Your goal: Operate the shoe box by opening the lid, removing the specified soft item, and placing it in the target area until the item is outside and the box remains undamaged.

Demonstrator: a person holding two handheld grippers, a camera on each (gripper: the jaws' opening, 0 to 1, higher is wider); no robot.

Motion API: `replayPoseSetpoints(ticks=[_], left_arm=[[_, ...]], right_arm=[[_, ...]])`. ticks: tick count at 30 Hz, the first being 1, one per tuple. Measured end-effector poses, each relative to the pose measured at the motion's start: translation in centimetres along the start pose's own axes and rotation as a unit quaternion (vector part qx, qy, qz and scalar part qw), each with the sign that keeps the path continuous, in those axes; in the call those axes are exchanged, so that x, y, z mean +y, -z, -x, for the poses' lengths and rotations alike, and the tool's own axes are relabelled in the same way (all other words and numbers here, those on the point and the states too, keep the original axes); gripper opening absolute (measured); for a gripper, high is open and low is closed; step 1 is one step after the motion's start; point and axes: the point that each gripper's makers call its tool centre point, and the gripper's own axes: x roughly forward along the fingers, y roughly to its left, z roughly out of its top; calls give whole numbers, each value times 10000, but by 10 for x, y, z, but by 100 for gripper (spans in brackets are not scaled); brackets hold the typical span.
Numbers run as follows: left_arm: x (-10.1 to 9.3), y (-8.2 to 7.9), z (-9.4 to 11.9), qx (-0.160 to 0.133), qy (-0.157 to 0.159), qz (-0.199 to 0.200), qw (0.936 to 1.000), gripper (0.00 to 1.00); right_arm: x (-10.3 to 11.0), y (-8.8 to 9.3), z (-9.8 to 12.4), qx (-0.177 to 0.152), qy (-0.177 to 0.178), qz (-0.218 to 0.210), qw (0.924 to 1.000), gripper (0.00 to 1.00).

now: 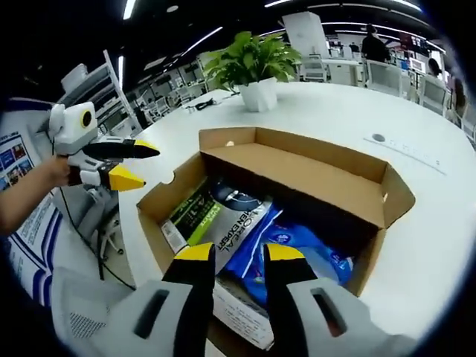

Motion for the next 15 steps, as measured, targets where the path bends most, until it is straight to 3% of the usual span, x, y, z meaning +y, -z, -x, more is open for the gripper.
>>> replayPoseSetpoints(ticks=[15], left_arm=[[-29,13,20,-208,404,-223,9987,77]], right_arm=[[-1,6,-32,185,-79,-322,9993,21]])
